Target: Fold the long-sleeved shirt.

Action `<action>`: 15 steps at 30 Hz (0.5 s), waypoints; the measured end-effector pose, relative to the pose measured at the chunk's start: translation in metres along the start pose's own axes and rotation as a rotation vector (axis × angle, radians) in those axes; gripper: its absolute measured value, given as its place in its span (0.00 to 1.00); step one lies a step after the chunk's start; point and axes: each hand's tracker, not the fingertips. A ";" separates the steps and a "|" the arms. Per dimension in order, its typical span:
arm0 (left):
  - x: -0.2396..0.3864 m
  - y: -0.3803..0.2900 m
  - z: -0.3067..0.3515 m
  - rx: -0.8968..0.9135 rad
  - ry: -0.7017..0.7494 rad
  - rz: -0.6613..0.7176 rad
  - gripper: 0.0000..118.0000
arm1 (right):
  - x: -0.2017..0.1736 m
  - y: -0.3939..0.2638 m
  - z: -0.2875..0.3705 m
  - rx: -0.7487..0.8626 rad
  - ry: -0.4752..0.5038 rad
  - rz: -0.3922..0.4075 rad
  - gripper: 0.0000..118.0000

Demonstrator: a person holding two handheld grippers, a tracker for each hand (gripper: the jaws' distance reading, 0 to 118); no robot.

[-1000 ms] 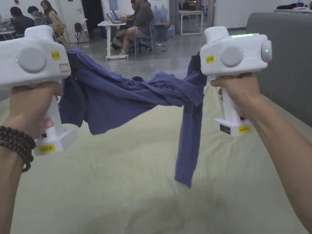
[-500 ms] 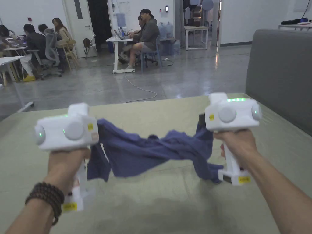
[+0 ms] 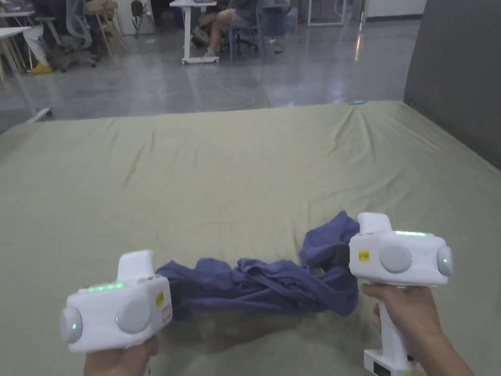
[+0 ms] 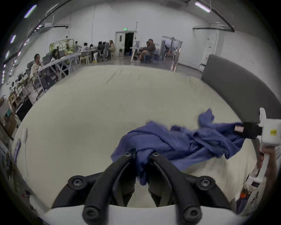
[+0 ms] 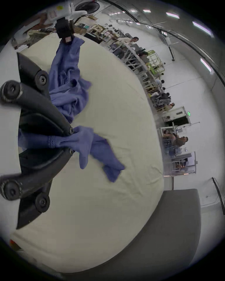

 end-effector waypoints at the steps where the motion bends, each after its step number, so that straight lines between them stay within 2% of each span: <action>1: -0.002 -0.020 0.000 -0.027 0.002 0.007 0.06 | 0.003 -0.015 0.002 -0.027 -0.008 -0.001 0.03; 3: -0.006 -0.059 -0.003 -0.090 0.024 0.042 0.06 | 0.009 -0.046 -0.005 -0.114 -0.026 -0.014 0.03; 5: -0.012 -0.085 -0.007 -0.117 -0.002 0.055 0.06 | 0.018 -0.064 -0.019 -0.166 -0.032 0.006 0.04; 6: -0.016 -0.093 -0.010 -0.118 -0.009 0.067 0.11 | 0.024 -0.070 -0.025 -0.174 -0.043 -0.004 0.15; 7: -0.019 -0.097 -0.009 -0.114 -0.020 0.090 0.11 | 0.027 -0.071 -0.024 -0.172 -0.046 -0.016 0.15; 8: -0.022 -0.100 -0.002 -0.080 -0.055 0.120 0.15 | 0.030 -0.072 -0.016 -0.142 -0.043 -0.059 0.21; 9: -0.024 -0.099 0.005 -0.055 -0.051 0.139 0.29 | 0.033 -0.071 -0.006 -0.099 -0.037 -0.097 0.35; 11: -0.026 -0.096 0.018 -0.022 -0.071 0.117 0.91 | 0.033 -0.070 0.017 -0.017 -0.009 -0.144 0.79; 12: -0.028 -0.090 0.027 0.116 -0.098 0.124 1.00 | 0.031 -0.069 0.030 -0.005 -0.027 -0.146 0.85; 14: -0.028 -0.082 0.034 0.063 -0.086 0.083 1.00 | 0.025 -0.070 0.051 -0.042 -0.020 -0.115 0.85; 15: -0.027 -0.077 0.036 0.061 -0.076 0.074 1.00 | 0.023 -0.075 0.056 -0.074 0.021 -0.093 0.85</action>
